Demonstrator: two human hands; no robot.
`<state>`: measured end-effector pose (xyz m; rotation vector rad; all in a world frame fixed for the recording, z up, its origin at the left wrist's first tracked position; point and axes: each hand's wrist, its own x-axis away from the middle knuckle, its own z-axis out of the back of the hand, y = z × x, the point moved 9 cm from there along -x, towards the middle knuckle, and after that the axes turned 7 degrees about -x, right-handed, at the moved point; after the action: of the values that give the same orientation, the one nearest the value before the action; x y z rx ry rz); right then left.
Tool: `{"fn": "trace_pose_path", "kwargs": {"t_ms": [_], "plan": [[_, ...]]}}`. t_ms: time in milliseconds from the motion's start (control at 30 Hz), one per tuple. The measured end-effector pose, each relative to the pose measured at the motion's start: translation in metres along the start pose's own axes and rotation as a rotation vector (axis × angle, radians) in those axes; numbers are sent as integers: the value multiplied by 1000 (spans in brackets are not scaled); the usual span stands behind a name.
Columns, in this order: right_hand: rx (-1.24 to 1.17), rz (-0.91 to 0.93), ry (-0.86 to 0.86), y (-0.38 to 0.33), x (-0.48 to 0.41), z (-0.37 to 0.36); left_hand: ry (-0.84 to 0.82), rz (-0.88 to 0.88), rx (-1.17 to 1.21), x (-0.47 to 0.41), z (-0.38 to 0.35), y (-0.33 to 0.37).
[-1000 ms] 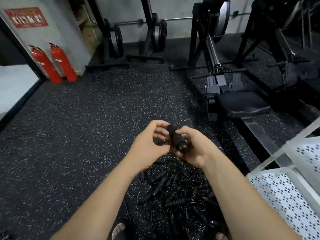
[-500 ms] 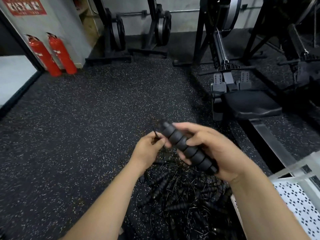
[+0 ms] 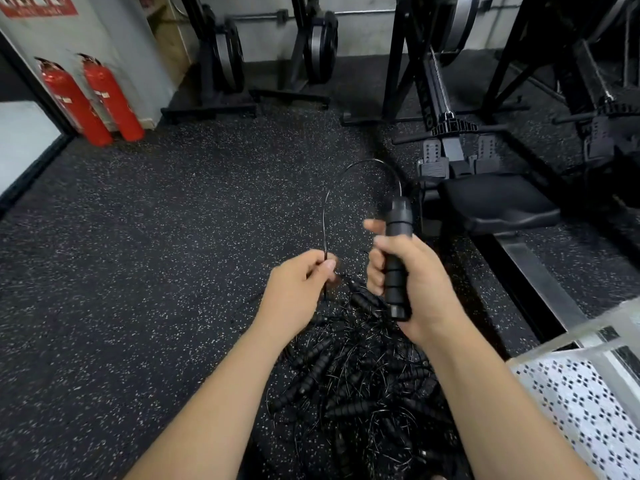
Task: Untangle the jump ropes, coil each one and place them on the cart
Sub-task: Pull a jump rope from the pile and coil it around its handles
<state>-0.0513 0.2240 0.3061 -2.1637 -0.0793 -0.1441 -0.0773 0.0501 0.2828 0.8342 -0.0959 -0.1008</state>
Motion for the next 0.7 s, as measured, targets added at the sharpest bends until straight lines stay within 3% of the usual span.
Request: {"fn": "trace_pose_path", "kwargs": {"t_ms": [67,167,367,500,600,700], "plan": [[315,19,145,10,-3,13,33,0,105,2,9,10],[567,-2,173,24,-3,12,111,10,248,3,25,15],[693,-98,-26,48,1,-17,164,82,577,0,42,4],[777,-117,-46,60,2,-23,160,114,704,-5,46,-9],[800,-117,-62,57,5,-27,185,126,715,-8,52,-20],[660,-175,-148,51,12,-35,166,130,598,-10,50,-27]]}}
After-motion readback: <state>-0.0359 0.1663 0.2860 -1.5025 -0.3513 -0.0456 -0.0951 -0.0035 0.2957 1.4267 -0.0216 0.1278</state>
